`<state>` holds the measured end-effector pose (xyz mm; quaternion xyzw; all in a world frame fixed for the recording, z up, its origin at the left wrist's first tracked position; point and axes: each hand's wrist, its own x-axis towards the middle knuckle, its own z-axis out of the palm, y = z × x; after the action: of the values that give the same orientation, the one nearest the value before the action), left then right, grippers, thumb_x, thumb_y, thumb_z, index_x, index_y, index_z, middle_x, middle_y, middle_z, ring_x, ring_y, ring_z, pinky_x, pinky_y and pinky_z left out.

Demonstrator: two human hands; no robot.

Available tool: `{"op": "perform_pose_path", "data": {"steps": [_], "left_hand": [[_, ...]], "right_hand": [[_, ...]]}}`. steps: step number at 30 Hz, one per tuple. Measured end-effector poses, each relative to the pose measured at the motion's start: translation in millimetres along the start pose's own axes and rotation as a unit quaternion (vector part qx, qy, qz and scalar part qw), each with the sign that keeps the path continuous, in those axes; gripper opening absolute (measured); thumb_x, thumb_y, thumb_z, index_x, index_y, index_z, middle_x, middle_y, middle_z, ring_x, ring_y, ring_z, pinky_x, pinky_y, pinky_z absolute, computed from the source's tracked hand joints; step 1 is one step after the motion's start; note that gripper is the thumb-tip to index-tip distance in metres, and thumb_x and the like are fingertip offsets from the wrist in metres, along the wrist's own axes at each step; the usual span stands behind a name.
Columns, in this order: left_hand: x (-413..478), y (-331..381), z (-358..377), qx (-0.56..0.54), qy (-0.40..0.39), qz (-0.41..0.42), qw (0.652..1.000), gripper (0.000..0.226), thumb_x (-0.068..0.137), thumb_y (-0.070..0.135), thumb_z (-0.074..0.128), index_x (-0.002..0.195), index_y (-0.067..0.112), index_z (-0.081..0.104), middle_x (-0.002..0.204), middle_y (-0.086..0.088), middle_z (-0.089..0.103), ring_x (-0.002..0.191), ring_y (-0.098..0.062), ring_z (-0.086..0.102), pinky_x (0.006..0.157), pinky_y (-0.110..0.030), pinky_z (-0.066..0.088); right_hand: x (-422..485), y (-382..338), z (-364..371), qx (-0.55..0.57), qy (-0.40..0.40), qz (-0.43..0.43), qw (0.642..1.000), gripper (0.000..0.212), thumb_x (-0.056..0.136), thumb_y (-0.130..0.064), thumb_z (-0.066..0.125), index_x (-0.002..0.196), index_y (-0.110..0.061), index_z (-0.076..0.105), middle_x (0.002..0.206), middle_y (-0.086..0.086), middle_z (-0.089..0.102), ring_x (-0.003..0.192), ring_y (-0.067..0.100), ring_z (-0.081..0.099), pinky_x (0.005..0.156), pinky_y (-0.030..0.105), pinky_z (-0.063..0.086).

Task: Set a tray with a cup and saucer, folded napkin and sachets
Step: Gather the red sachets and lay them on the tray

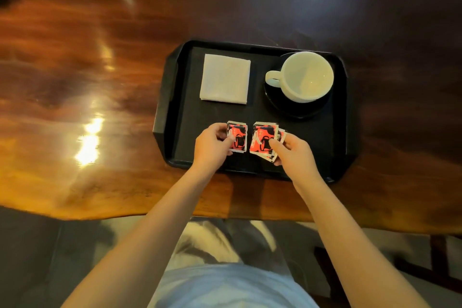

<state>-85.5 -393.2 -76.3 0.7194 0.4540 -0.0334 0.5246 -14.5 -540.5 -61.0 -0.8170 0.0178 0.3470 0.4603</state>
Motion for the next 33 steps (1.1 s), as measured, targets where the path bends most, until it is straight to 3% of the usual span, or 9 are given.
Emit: {"op": "perform_pose_path", "data": {"steps": [3,7,12,17,23,25,29,33], "left_hand": [[2.8,-6.9,5.0,0.048,0.01,0.016,0.999,0.036,0.087,0.014,0.062,0.122,0.015,0.055,0.095,0.003,0.057,0.083,-0.013,0.062,0.063,-0.023,0.057],[1.9,-12.6,8.3,0.116,0.035,0.036,0.992,0.036,0.087,0.019,0.063,0.122,0.016,0.054,0.105,-0.002,0.062,0.092,-0.017,0.063,0.077,-0.04,0.059],[0.5,-14.6,9.1,0.194,0.066,0.076,0.976,0.039,0.089,0.026,0.06,0.125,0.016,0.052,0.113,-0.004,0.064,0.095,-0.016,0.062,0.07,-0.023,0.046],[-0.5,-18.2,8.4,0.255,0.068,0.101,0.959,0.048,0.088,0.032,0.059,0.131,0.017,0.044,0.123,-0.006,0.056,0.1,-0.02,0.061,0.068,-0.022,0.042],[2.6,-25.9,8.3,0.329,0.011,0.258,0.908,0.064,0.079,0.04,0.068,0.136,0.023,0.043,0.129,-0.007,0.046,0.113,-0.02,0.044,0.085,-0.03,0.044],[6.3,-27.8,7.7,0.342,-0.001,0.265,0.902,0.062,0.079,0.04,0.068,0.134,0.023,0.046,0.128,-0.007,0.047,0.113,-0.021,0.043,0.087,-0.032,0.043],[9.5,-31.3,8.2,0.346,-0.006,0.274,0.898,0.062,0.079,0.037,0.07,0.135,0.024,0.046,0.128,-0.005,0.048,0.113,-0.02,0.044,0.088,-0.031,0.044],[11.1,-32.9,8.2,0.355,-0.011,0.27,0.895,0.063,0.08,0.037,0.068,0.137,0.027,0.043,0.13,-0.005,0.047,0.115,-0.02,0.042,0.09,-0.032,0.044]], "right_hand": [[12.5,2.4,7.4,-0.043,0.0,0.0,0.999,0.023,0.092,-0.024,0.054,0.113,-0.019,0.061,0.097,-0.003,0.069,0.078,0.003,0.064,0.051,0.013,0.046],[25.4,3.4,21.5,-0.121,-0.014,-0.005,0.993,0.026,0.092,-0.026,0.054,0.116,-0.017,0.059,0.106,0.003,0.068,0.082,0.007,0.063,0.058,0.019,0.049],[29.5,4.8,34.0,-0.211,0.028,-0.014,0.977,0.027,0.09,-0.027,0.057,0.115,-0.016,0.058,0.108,0.004,0.068,0.083,0.008,0.063,0.052,0.015,0.042],[26.4,6.6,40.2,-0.256,0.076,-0.027,0.963,0.031,0.088,-0.03,0.061,0.114,-0.014,0.059,0.107,0.005,0.068,0.091,0.015,0.067,0.051,0.014,0.041],[25.9,5.6,39.2,-0.253,0.071,-0.035,0.964,0.037,0.087,-0.029,0.062,0.12,-0.012,0.056,0.113,0.007,0.066,0.097,0.018,0.065,0.065,0.022,0.047],[26.8,6.9,35.1,-0.233,0.051,-0.029,0.971,0.037,0.087,-0.029,0.062,0.12,-0.013,0.055,0.113,0.006,0.066,0.094,0.015,0.065,0.064,0.019,0.047],[29.7,14.8,17.6,-0.131,0.045,-0.027,0.99,0.022,0.093,-0.029,0.052,0.112,-0.017,0.056,0.104,0.002,0.066,0.071,-0.001,0.057,0.053,0.011,0.04],[34.2,21.0,5.1,-0.098,0.059,-0.034,0.993,0.021,0.095,-0.026,0.046,0.113,-0.022,0.057,0.101,-0.007,0.058,0.074,-0.004,0.053,0.055,0.012,0.036]]}}
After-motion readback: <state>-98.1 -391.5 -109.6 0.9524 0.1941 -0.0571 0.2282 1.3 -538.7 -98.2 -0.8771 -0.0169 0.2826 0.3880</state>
